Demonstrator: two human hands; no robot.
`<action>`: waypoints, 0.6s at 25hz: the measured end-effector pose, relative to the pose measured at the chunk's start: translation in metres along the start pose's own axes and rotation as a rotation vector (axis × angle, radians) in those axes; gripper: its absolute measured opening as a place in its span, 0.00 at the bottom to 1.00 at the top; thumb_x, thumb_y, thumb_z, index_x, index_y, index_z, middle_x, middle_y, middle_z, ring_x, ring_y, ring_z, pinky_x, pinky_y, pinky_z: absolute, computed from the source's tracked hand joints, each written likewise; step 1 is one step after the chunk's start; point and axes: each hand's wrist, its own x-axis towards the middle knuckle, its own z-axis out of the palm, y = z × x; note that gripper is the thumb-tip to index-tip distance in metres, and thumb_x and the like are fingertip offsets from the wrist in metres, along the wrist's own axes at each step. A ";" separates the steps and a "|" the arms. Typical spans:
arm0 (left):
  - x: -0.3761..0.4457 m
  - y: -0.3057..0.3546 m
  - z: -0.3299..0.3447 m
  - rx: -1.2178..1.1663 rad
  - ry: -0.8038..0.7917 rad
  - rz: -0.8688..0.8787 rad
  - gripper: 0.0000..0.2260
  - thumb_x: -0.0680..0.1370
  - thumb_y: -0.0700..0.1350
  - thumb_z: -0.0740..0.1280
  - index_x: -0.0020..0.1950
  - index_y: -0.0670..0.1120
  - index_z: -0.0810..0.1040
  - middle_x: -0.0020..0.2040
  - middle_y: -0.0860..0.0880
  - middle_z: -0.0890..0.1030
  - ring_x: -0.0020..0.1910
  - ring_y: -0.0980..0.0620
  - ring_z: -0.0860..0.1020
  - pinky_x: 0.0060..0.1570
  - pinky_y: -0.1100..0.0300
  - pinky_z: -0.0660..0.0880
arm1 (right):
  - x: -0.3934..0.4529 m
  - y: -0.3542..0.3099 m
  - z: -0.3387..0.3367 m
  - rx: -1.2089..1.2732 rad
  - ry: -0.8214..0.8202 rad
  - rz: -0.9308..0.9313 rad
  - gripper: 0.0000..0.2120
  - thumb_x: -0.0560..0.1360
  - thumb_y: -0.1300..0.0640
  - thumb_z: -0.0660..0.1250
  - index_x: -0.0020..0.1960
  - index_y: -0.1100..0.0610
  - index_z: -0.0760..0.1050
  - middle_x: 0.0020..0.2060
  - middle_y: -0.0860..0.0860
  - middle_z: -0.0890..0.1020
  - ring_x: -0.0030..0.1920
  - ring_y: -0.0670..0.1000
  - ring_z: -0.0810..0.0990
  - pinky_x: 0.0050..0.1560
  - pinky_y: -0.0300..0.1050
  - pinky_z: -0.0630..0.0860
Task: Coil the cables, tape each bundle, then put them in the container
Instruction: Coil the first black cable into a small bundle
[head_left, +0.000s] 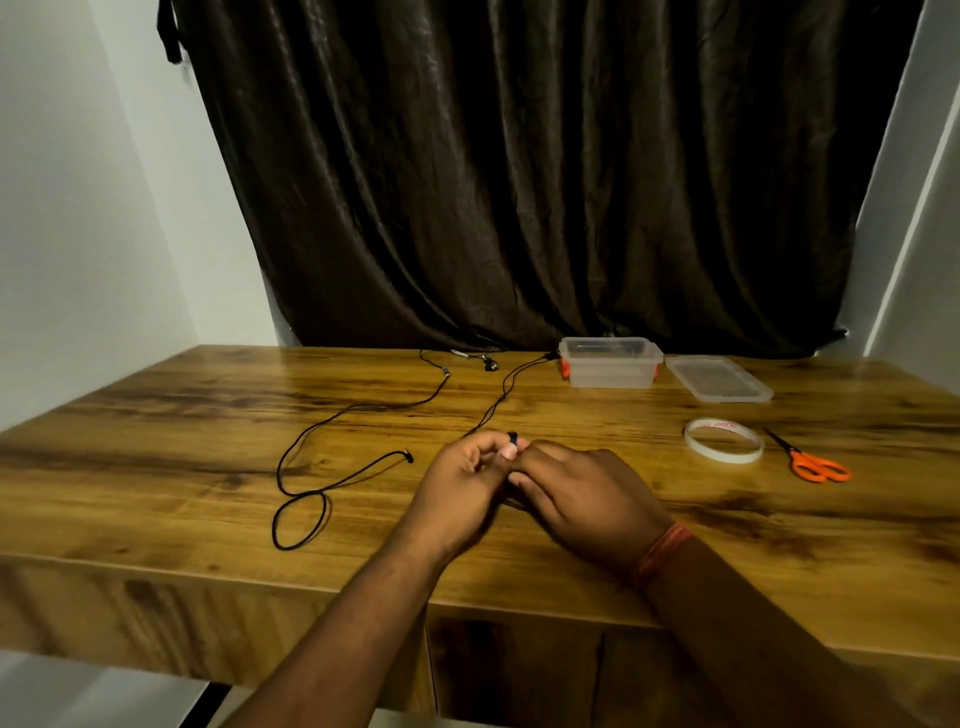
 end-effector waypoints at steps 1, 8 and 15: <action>-0.001 -0.001 0.002 0.005 -0.049 -0.024 0.09 0.83 0.37 0.60 0.49 0.37 0.78 0.42 0.43 0.83 0.44 0.44 0.81 0.52 0.48 0.77 | 0.000 0.002 -0.002 -0.002 0.038 0.022 0.12 0.82 0.47 0.53 0.54 0.50 0.73 0.47 0.46 0.78 0.37 0.50 0.78 0.33 0.47 0.73; -0.010 0.009 0.001 -0.196 -0.317 -0.071 0.09 0.79 0.43 0.60 0.48 0.40 0.77 0.36 0.46 0.78 0.37 0.49 0.78 0.43 0.55 0.76 | 0.000 0.013 -0.005 0.124 0.124 0.263 0.09 0.82 0.49 0.54 0.50 0.50 0.71 0.44 0.46 0.77 0.39 0.49 0.75 0.37 0.48 0.72; -0.008 0.023 -0.004 -0.586 -0.015 0.015 0.08 0.78 0.37 0.62 0.53 0.37 0.78 0.40 0.42 0.82 0.42 0.48 0.83 0.44 0.59 0.81 | 0.002 0.004 0.012 0.057 -0.111 0.091 0.11 0.82 0.47 0.53 0.56 0.50 0.71 0.51 0.48 0.79 0.47 0.53 0.79 0.43 0.50 0.75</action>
